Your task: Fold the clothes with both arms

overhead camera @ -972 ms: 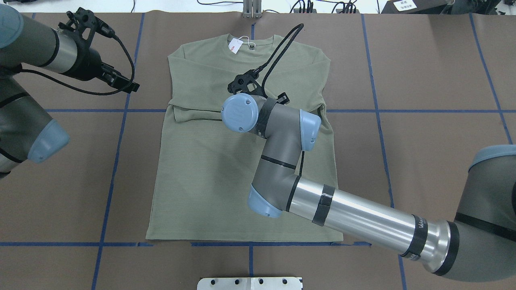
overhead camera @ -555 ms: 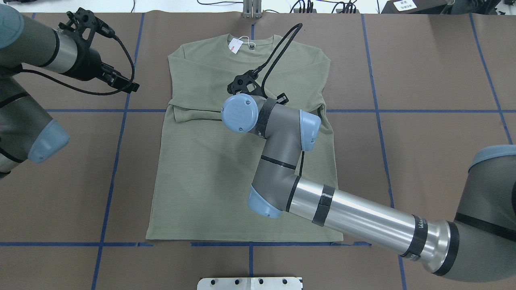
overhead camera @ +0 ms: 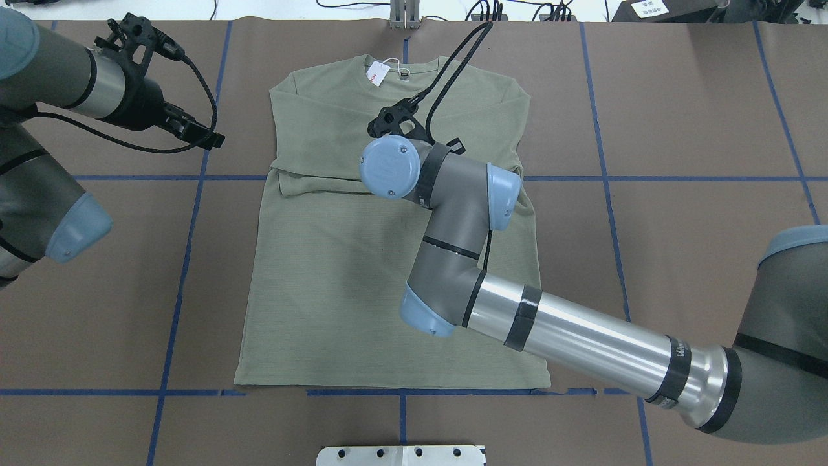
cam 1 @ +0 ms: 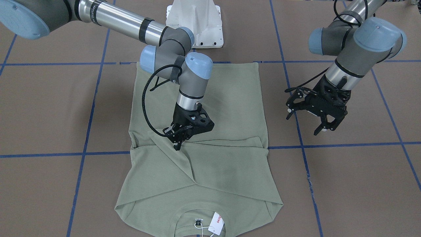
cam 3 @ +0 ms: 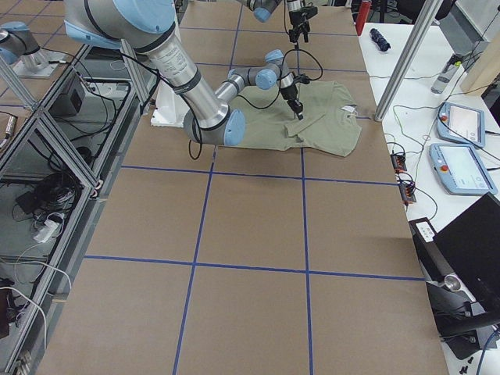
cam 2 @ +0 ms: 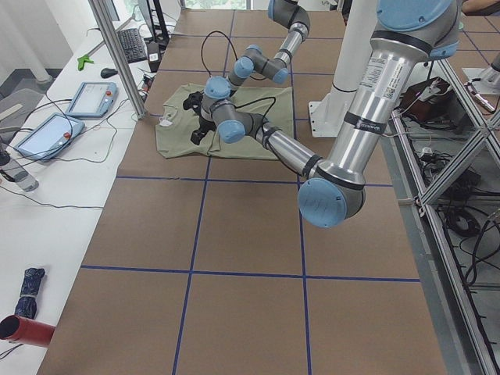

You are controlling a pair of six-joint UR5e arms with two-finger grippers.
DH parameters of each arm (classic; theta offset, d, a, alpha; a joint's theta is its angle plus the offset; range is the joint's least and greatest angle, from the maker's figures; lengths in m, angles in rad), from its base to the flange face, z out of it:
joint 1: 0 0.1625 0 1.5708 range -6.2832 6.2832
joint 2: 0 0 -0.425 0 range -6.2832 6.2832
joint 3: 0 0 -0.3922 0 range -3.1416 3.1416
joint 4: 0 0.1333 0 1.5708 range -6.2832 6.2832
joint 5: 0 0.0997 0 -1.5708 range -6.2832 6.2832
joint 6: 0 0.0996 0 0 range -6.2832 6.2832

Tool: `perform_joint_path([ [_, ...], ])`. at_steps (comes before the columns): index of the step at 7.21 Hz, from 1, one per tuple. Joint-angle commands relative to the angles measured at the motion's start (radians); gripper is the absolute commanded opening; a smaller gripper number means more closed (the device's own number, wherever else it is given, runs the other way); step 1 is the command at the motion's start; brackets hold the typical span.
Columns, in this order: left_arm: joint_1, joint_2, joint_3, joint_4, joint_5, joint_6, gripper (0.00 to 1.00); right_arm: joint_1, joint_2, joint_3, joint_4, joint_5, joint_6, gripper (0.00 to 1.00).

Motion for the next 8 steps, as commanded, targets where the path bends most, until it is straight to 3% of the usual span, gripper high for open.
perform_joint_path([
  [1, 0.002, 0.001, -0.002, 0.0, 0.0, -0.013, 1.0, 0.085, -0.012, -0.003, 0.002, 0.003, -0.136, 0.0],
  [2, 0.001, 0.007, -0.007, 0.0, 0.0, -0.013, 1.0, 0.093, -0.029, -0.007, 0.005, 0.003, -0.148, 0.0],
  [3, 0.002, 0.016, -0.008, -0.01, 0.0, -0.013, 1.0, 0.093, -0.065, -0.02, 0.081, 0.0, -0.148, 0.02],
  [4, 0.002, 0.025, -0.004, -0.037, 0.0, -0.013, 1.0, 0.093, -0.082, -0.059, 0.175, -0.001, -0.148, 0.61],
  [5, 0.002, 0.027, -0.001, -0.046, 0.0, -0.015, 1.0, 0.093, -0.078, -0.067, 0.209, 0.002, -0.139, 0.98],
  [8, 0.002, 0.027, 0.002, -0.046, 0.0, -0.013, 1.0, 0.091, -0.026, -0.063, 0.208, 0.095, -0.026, 0.99],
])
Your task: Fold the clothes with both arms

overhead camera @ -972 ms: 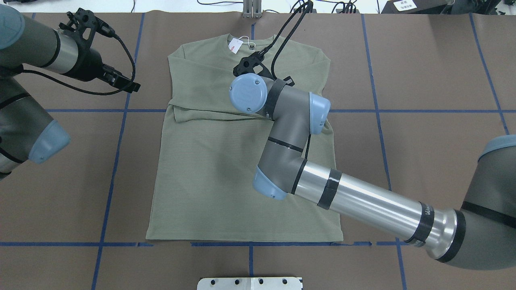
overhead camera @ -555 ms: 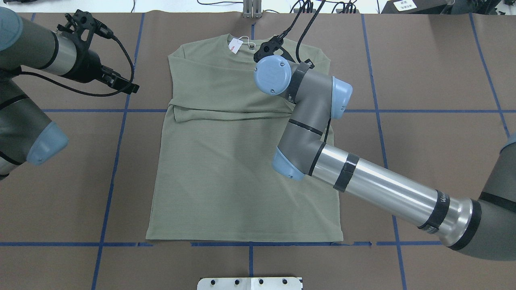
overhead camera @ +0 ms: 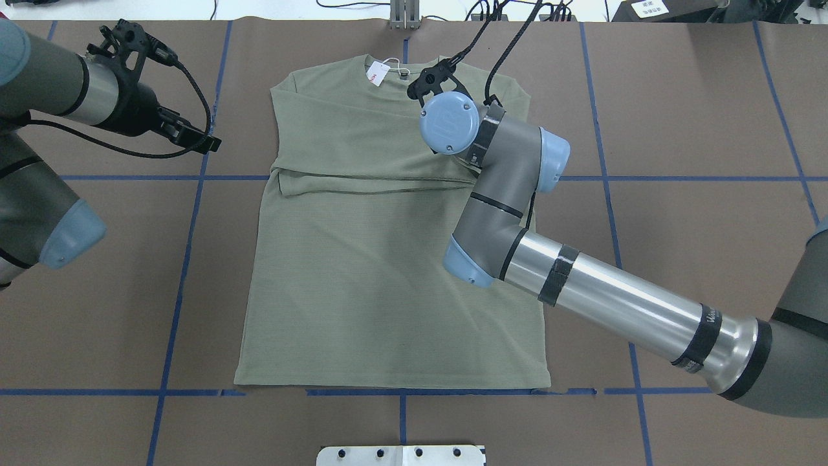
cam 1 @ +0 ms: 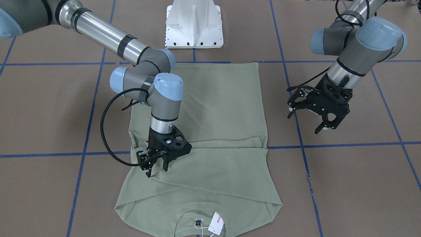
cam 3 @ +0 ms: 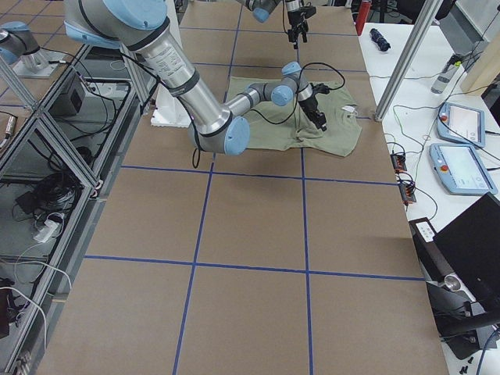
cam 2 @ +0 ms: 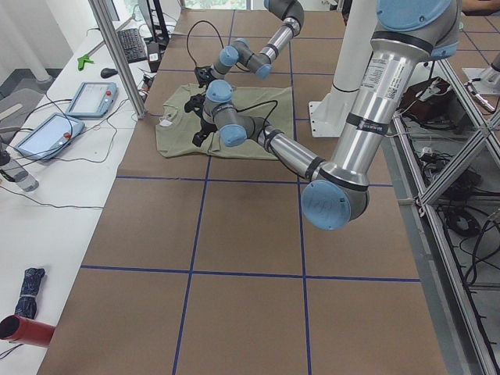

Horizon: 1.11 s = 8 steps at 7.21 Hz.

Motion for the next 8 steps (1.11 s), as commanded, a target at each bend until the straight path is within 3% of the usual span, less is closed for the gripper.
perform_joint_path([
  [1, 0.0, 0.002, 0.003, -0.001, 0.0, 0.001, 1.0, -0.007, 0.006, -0.007, -0.001, 0.038, 0.06, 0.94],
  [5, 0.0, 0.002, 0.006, -0.001, 0.0, 0.001, 1.0, -0.027, -0.003, -0.021, -0.004, 0.037, 0.045, 0.69],
  [7, 0.0, 0.002, 0.006, -0.001, 0.0, 0.001, 1.0, -0.029, -0.003, -0.022, -0.01, 0.037, 0.042, 0.41],
  [8, 0.0, 0.002, 0.006, -0.001, 0.0, 0.003, 1.0, -0.03, -0.003, -0.022, -0.012, 0.037, 0.042, 0.19],
])
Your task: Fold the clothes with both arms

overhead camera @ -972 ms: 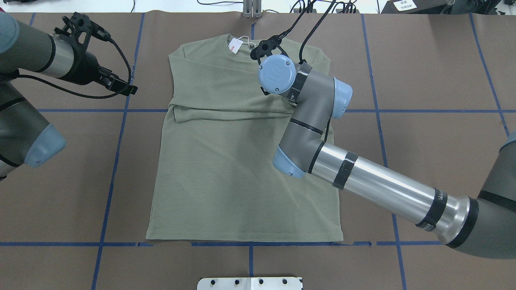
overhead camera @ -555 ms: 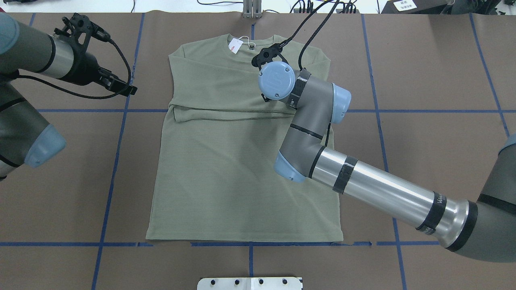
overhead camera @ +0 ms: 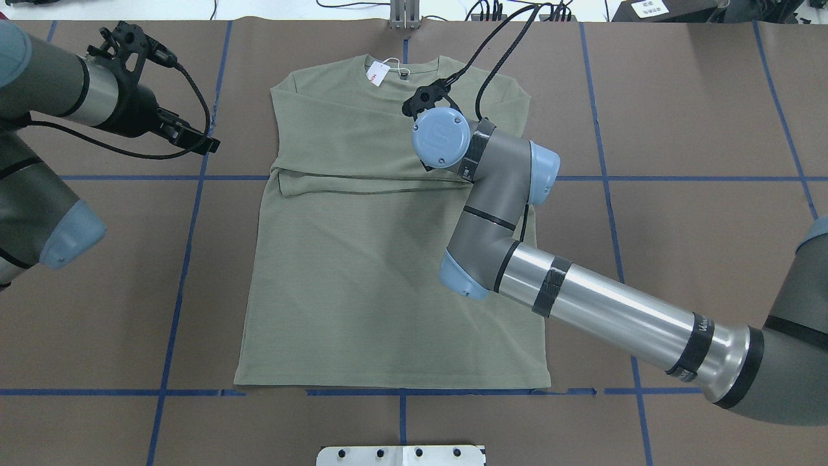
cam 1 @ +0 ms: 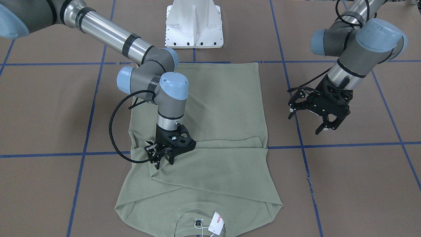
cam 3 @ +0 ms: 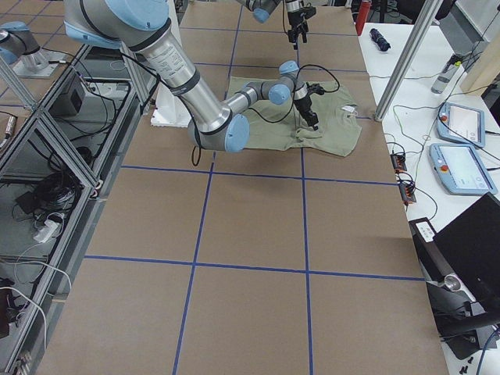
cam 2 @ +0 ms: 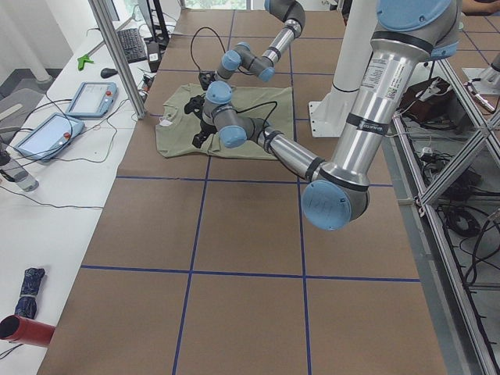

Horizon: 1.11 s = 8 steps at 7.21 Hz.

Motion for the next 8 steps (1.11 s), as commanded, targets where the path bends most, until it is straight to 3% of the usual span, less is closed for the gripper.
perform_joint_path([
  [1, 0.0, 0.0, 0.0, 0.0, 0.0, 0.001, 1.0, -0.003, -0.002, 0.001, -0.003, 0.0, -0.001, 0.0],
  [4, 0.0, 0.0, -0.001, -0.002, 0.0, 0.0, 1.0, 0.02, -0.003, 0.012, -0.004, 0.006, -0.016, 0.0],
  [8, 0.002, -0.002, -0.011, -0.002, 0.0, -0.031, 1.0, 0.095, -0.071, 0.015, 0.013, 0.049, -0.168, 0.0],
])
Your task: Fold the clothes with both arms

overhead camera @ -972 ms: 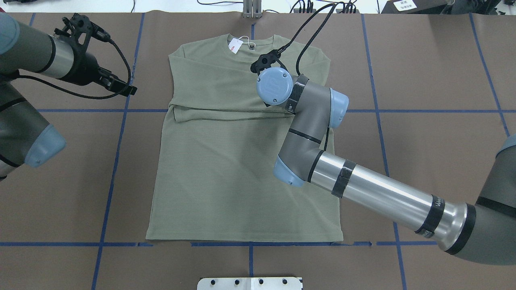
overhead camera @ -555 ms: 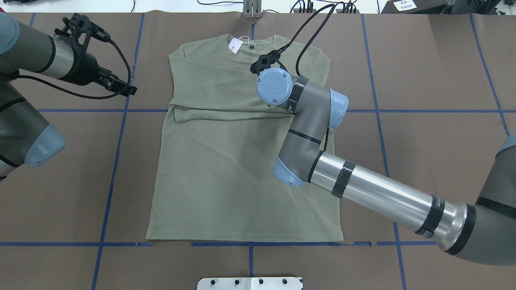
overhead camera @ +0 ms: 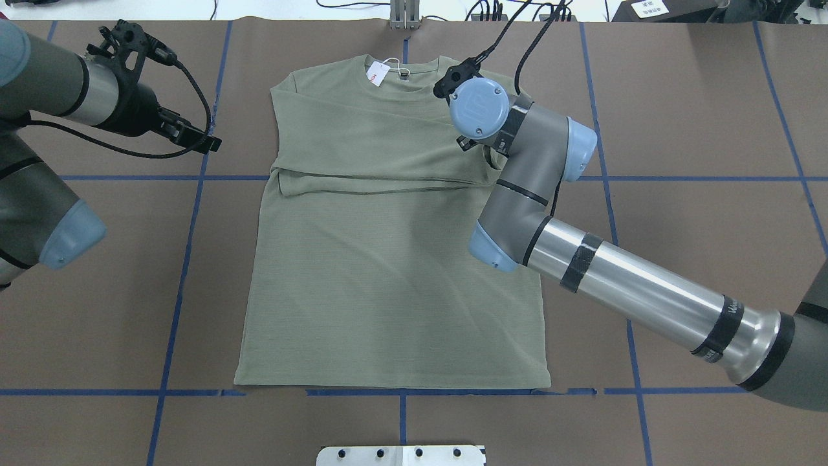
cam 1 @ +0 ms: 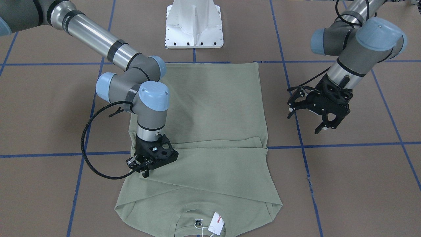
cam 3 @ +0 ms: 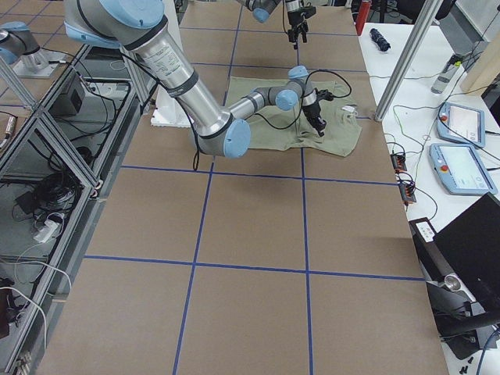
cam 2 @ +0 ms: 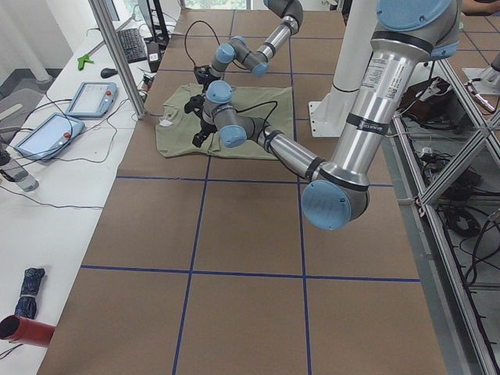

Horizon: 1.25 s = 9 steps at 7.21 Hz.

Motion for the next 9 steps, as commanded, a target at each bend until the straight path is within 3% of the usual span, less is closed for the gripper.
perform_joint_path([
  [1, 0.001, 0.0, -0.001, 0.0, 0.001, -0.007, 1.0, 0.021, -0.022, 0.001, 0.004, 0.004, -0.049, 0.0],
  [3, 0.002, 0.0, -0.001, 0.0, 0.003, -0.009, 1.0, 0.032, -0.054, 0.029, 0.004, 0.004, -0.094, 0.0],
  [4, 0.002, 0.0, -0.004, 0.0, 0.003, -0.009, 1.0, 0.032, -0.083, 0.066, 0.004, 0.005, -0.094, 0.19],
  [5, 0.002, 0.0, -0.004, 0.0, 0.003, -0.007, 1.0, 0.032, -0.085, 0.074, 0.002, 0.005, -0.09, 0.72],
  [6, 0.002, 0.0, -0.004, 0.0, 0.003, -0.007, 1.0, 0.032, -0.082, 0.08, 0.004, 0.011, -0.082, 0.99],
  [7, 0.002, 0.0, -0.005, 0.0, 0.003, -0.012, 1.0, 0.038, -0.083, 0.114, 0.004, 0.068, -0.076, 1.0],
  [8, 0.002, 0.0, -0.007, 0.0, 0.004, -0.061, 1.0, 0.054, -0.098, 0.185, 0.002, 0.185, 0.012, 1.0],
  [9, 0.002, 0.0, -0.021, 0.003, 0.012, -0.119, 1.0, 0.052, -0.141, 0.28, 0.002, 0.248, 0.185, 1.0],
])
